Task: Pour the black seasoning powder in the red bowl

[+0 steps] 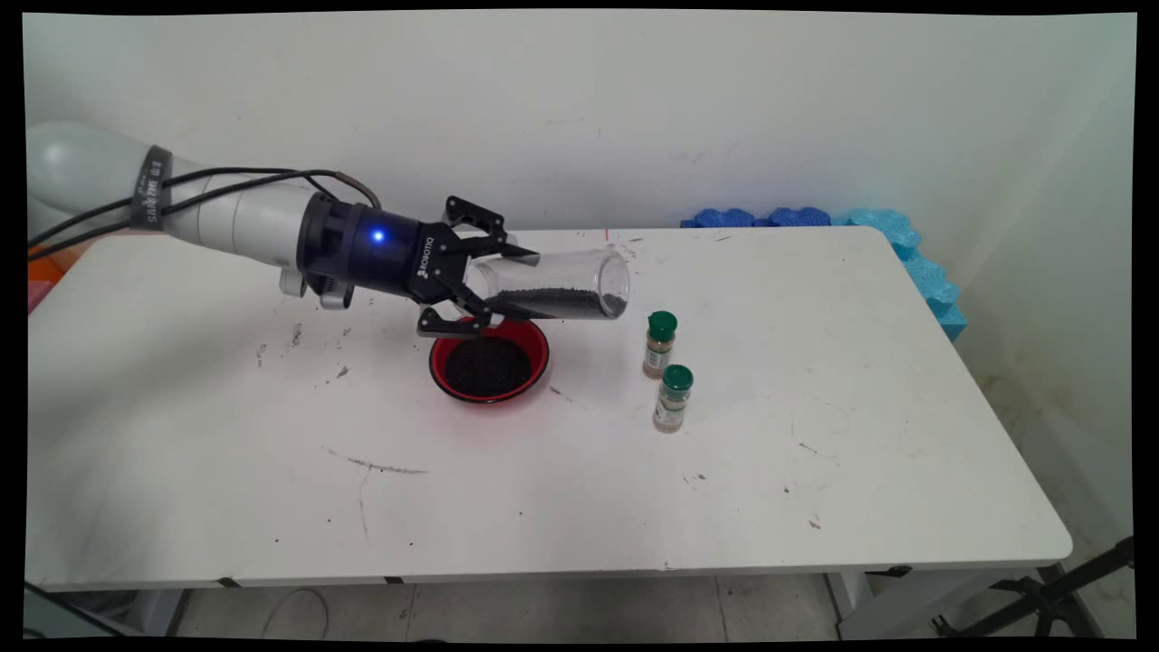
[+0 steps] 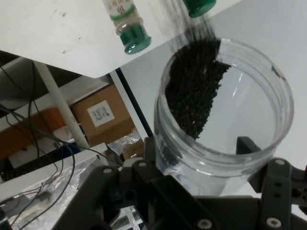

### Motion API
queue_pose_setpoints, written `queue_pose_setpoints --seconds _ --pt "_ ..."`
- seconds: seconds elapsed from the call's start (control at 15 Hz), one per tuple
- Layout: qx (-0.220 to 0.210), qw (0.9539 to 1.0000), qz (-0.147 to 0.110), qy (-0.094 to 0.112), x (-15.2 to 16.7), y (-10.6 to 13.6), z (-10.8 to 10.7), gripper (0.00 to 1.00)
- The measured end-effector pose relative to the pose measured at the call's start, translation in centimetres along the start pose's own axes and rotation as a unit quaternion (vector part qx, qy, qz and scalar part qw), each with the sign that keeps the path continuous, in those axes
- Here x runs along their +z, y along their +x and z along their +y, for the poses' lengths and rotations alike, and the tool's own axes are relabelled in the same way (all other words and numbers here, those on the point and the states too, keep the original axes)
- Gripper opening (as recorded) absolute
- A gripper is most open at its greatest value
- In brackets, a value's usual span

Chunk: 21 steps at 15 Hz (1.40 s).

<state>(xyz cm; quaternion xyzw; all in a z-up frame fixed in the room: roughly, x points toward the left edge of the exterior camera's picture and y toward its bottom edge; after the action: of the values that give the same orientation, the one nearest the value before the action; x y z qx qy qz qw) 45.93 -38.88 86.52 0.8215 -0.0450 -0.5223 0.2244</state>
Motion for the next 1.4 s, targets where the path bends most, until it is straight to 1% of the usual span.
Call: queue_pose_setpoints --seconds 0.4,0.8,1.4 --pt "-0.015 0.9998 -0.004 -0.009 -0.01 -0.03 -0.03 0.0" --pt "-0.034 0.999 -0.012 -0.026 0.01 -0.44 0.24 0.0" --pt "-0.055 0.9973 -0.019 -0.045 0.06 -0.76 0.51 0.0"
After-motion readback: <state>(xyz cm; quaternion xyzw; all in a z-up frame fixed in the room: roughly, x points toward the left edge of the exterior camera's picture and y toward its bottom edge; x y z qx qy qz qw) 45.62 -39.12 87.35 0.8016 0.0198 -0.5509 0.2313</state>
